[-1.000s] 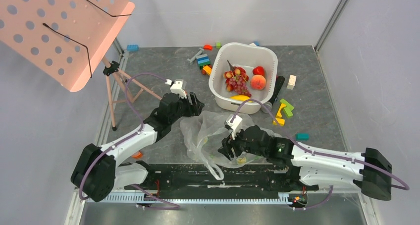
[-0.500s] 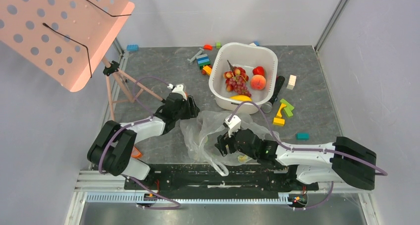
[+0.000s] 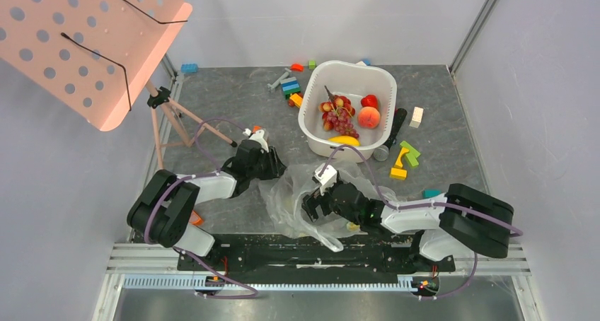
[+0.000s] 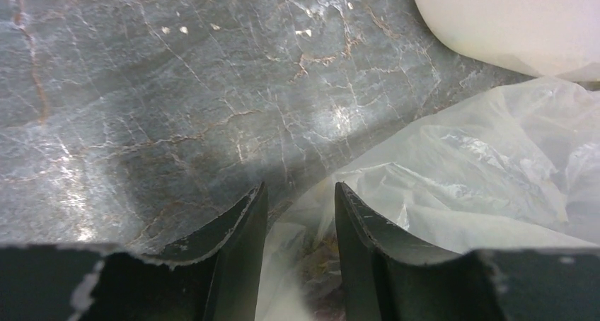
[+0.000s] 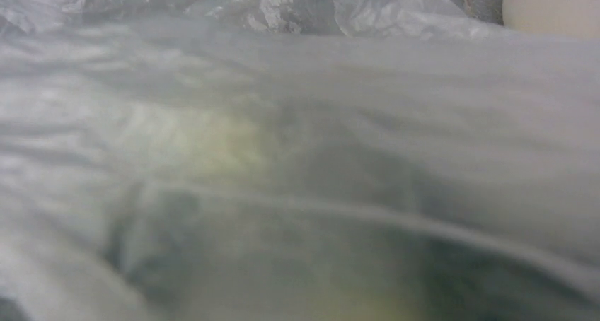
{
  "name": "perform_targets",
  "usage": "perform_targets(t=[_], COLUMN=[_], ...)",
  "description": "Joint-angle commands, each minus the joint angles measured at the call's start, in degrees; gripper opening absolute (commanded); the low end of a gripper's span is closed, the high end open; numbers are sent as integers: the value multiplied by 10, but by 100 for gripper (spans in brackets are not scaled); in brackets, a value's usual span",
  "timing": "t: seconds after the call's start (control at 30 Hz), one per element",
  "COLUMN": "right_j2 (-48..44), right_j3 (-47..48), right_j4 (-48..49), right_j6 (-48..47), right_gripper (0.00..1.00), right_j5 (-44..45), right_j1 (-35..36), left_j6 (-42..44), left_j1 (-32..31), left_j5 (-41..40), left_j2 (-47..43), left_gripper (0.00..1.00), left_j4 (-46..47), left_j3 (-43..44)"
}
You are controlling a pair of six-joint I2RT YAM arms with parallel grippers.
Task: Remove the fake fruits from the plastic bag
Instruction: Take out the fake fruit from the plastic bag.
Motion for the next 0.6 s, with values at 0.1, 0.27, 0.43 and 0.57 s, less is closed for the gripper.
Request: perform_targets(t=[0.1,0.27,0.43,0.57], right_j2=[42,77,101,126], right_j3=[22,41,50,71], right_j4=[88,102,124,118], right_j6=[-39,-43,-43,-42], right_gripper=[98,98,98,98], right_j5=[-54,-71,-74,-75], right_j1=[-3,-3,-3,-3], left_j6=[-15,-18,-16,-14], left_j1=[-4,-9,-15,-23], left_j5=[43,69,90,112], left_j2=[-5,-1,-1,-3], left_gripper=[46,44,42,41], left_j4=[34,48,53,58], left_j3=[-17,-23,-25,-27])
